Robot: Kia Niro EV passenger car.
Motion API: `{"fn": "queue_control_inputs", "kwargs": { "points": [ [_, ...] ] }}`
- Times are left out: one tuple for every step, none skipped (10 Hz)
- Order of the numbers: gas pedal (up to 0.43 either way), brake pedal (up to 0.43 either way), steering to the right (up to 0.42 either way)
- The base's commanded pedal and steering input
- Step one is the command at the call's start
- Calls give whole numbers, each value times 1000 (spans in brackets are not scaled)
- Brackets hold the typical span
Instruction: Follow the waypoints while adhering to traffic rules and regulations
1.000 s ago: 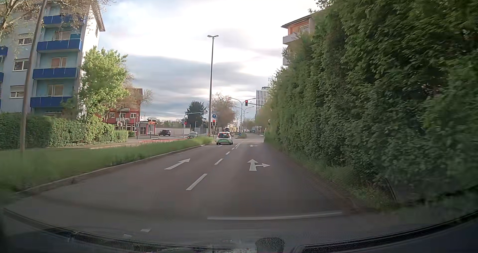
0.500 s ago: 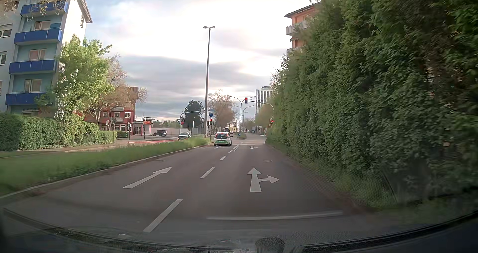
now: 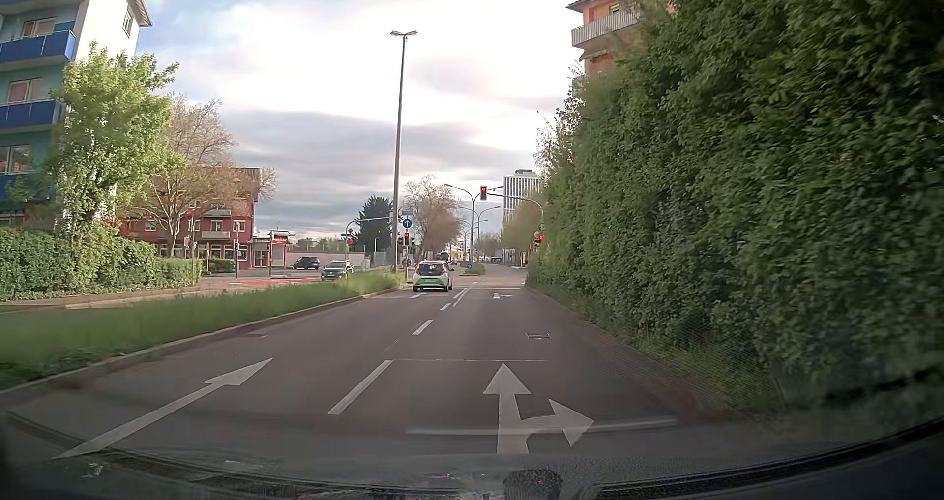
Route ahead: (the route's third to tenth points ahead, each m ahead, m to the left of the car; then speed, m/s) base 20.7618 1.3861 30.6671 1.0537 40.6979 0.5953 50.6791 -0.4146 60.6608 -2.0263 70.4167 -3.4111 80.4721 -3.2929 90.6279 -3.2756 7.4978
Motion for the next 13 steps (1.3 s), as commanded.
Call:
{"fn": "queue_control_inputs", "kwargs": {
  "points": [
    [0, 0, 9],
    [0, 0, 9],
    [0, 0, 9],
    [0, 0, 9],
    [0, 0, 9],
    [0, 0, 9],
    [0, 0, 9],
    [0, 0, 9],
    [0, 0, 8],
    [0, 0, 5],
    [0, 0, 5],
    [0, 0, 5],
    [0, 0, 5]
  ]
}}
